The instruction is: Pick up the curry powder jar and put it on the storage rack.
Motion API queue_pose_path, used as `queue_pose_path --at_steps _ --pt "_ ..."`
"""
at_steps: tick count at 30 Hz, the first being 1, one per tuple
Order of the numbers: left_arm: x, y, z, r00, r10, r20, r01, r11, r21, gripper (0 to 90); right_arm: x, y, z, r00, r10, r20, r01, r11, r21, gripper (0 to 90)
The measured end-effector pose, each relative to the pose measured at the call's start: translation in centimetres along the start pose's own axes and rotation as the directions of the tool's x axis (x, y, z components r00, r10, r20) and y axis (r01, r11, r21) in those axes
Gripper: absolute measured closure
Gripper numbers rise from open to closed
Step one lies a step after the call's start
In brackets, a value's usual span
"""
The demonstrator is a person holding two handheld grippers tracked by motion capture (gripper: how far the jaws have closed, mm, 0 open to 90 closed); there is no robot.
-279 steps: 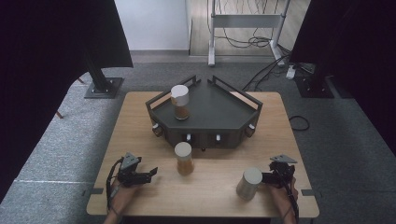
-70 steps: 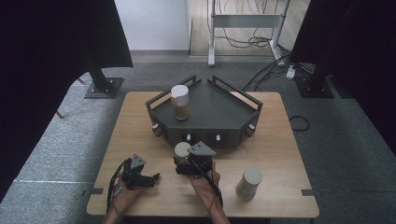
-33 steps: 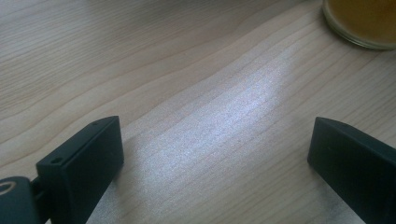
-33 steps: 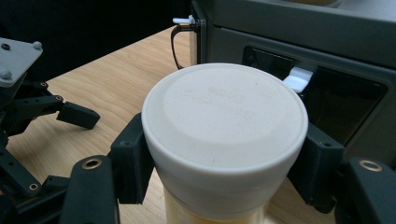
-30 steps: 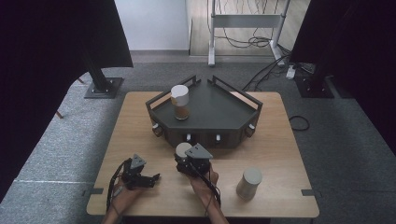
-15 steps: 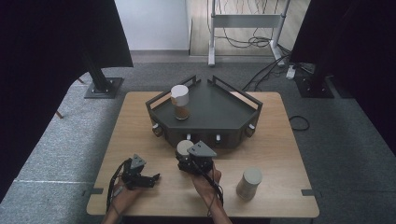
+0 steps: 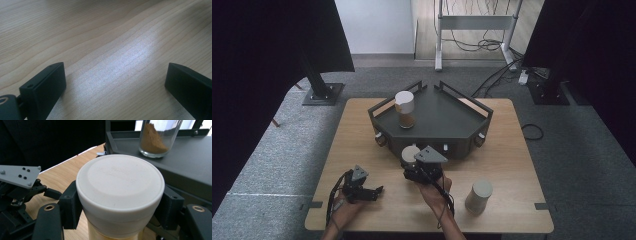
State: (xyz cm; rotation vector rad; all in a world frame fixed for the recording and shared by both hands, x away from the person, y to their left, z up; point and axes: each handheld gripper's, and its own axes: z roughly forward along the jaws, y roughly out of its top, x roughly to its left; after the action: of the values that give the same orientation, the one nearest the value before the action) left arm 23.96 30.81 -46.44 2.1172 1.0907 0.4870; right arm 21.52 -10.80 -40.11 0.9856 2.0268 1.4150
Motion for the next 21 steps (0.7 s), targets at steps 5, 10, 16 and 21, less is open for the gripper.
queue_pose_path --at_steps 5,10,16,21 --pt "0.0 0.0 0.0 1.0 0.0 0.0 0.0 1.0 0.001 3.3 -0.3 0.9 -0.2 1.0 -0.004 0.0 0.004 1.0 0.001 33.3" --pt "0.0 0.0 0.0 1.0 0.0 0.0 0.0 1.0 0.0 3.3 -0.9 1.7 -0.2 0.9998 0.014 -0.012 -0.014 0.9999 0.009 33.2" --pt "0.0 0.0 0.0 1.0 0.001 0.001 -0.001 1.0 0.0 3.3 -1.0 2.6 -0.4 1.0 0.001 -0.008 -0.001 0.9999 0.013 33.2" --pt "0.0 0.0 0.0 1.0 0.003 0.002 -0.003 1.0 0.001 3.3 -1.2 3.3 -0.6 1.0 0.005 -0.004 -0.004 0.9999 0.014 33.3"
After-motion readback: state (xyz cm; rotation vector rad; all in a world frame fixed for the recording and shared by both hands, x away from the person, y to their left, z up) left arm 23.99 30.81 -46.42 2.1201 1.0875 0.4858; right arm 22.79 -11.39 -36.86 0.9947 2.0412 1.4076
